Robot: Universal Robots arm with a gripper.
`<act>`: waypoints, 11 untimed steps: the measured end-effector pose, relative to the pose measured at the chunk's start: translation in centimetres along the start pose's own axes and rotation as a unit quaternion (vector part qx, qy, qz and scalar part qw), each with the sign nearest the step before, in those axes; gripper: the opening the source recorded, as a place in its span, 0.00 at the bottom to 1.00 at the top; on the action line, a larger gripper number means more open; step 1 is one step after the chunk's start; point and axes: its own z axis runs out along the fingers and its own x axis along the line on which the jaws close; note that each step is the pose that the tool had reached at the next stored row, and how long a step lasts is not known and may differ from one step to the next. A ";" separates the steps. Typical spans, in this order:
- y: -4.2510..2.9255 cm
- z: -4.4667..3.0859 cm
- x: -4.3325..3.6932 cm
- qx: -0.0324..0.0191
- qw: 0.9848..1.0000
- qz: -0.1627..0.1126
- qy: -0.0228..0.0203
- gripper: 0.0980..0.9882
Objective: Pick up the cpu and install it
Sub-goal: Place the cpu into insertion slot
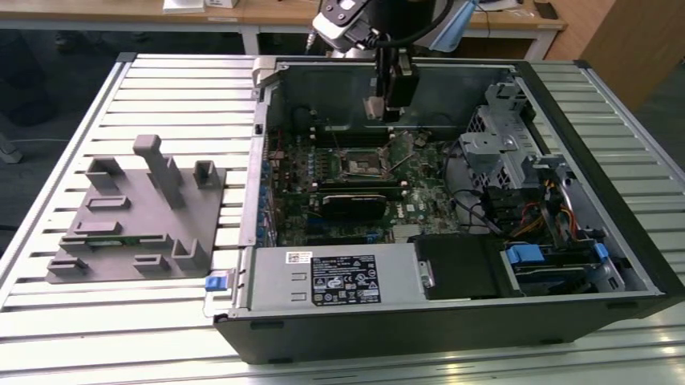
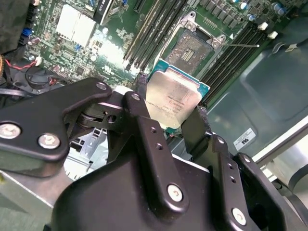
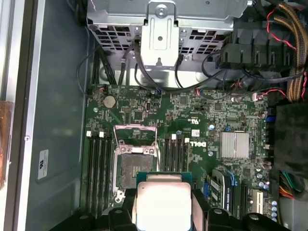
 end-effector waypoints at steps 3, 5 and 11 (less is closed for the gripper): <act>-0.03 0.53 0.02 0.000 1.000 0.000 0.000 0.50; -0.05 0.86 0.10 0.000 1.000 0.000 0.000 0.50; -0.10 1.97 0.69 0.000 1.000 0.000 0.001 0.50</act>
